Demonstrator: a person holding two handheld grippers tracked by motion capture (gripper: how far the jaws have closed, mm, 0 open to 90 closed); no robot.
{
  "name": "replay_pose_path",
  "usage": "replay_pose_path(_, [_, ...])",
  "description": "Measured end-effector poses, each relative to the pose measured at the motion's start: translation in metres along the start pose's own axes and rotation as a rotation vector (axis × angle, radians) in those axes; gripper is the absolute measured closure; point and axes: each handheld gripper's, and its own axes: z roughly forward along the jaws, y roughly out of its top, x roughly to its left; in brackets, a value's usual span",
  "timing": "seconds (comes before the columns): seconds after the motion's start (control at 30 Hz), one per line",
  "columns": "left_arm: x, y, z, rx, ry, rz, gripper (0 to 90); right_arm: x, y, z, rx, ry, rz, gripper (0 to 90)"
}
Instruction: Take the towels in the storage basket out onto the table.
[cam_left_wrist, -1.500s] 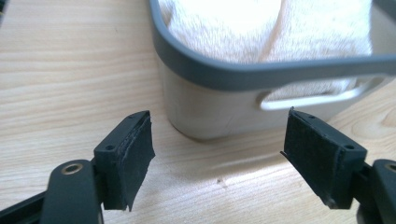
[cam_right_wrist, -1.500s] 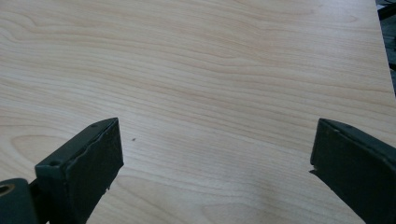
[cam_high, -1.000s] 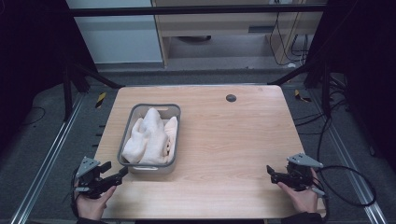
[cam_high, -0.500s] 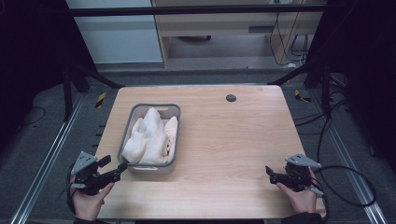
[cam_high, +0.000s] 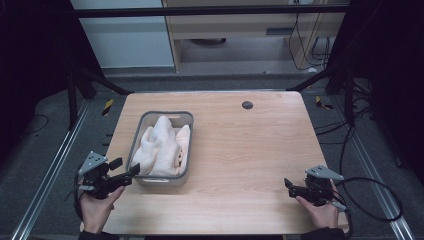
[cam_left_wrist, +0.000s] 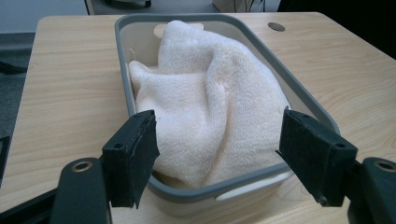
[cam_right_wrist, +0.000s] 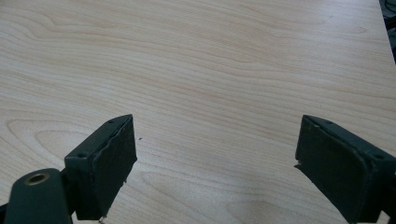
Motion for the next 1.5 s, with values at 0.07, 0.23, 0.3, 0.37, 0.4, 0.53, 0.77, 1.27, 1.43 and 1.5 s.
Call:
replay_pose_path(0.07, [-0.001, 0.003, 0.002, 0.01, -0.008, 0.006, 27.0, 0.0, 0.0, 0.0, 0.002, 0.0, 0.005, 12.4])
replay_pose_path(0.23, [-0.001, 0.013, 0.003, 0.022, -0.02, 0.012, 26.6, 0.001, 0.0, 0.001, -0.001, 0.001, 0.003, 12.4])
replay_pose_path(0.3, [-0.002, 0.017, 0.004, 0.026, -0.03, 0.011, 26.4, 0.001, 0.0, 0.001, 0.0, 0.003, 0.008, 12.4])
replay_pose_path(0.37, [-0.002, 0.02, 0.005, 0.033, -0.03, 0.019, 26.1, 0.001, 0.0, 0.002, 0.003, -0.002, 0.002, 12.4])
replay_pose_path(0.4, [-0.002, 0.02, 0.005, 0.033, -0.03, 0.019, 26.0, 0.001, 0.0, 0.002, 0.003, -0.002, 0.002, 12.4])
replay_pose_path(0.53, [-0.004, 0.027, 0.008, 0.041, -0.034, 0.026, 25.3, 0.001, 0.0, 0.002, 0.003, -0.002, 0.005, 12.3])
replay_pose_path(0.77, [-0.014, 0.041, 0.025, 0.088, -0.052, 0.061, 23.9, 0.0, 0.0, 0.002, 0.0, 0.001, 0.005, 12.0])
replay_pose_path(1.27, [-0.021, 0.057, 0.047, 0.176, -0.036, 0.111, 21.1, 0.0, 0.001, 0.004, 0.005, 0.004, 0.005, 11.6])
replay_pose_path(1.43, [-0.024, 0.064, 0.055, 0.2, -0.027, 0.131, 19.6, 0.0, 0.001, 0.005, 0.013, 0.006, 0.003, 10.9])
replay_pose_path(1.5, [-0.025, 0.065, 0.06, 0.215, -0.019, 0.138, 18.9, 0.0, 0.001, 0.005, 0.017, 0.007, -0.002, 10.6])
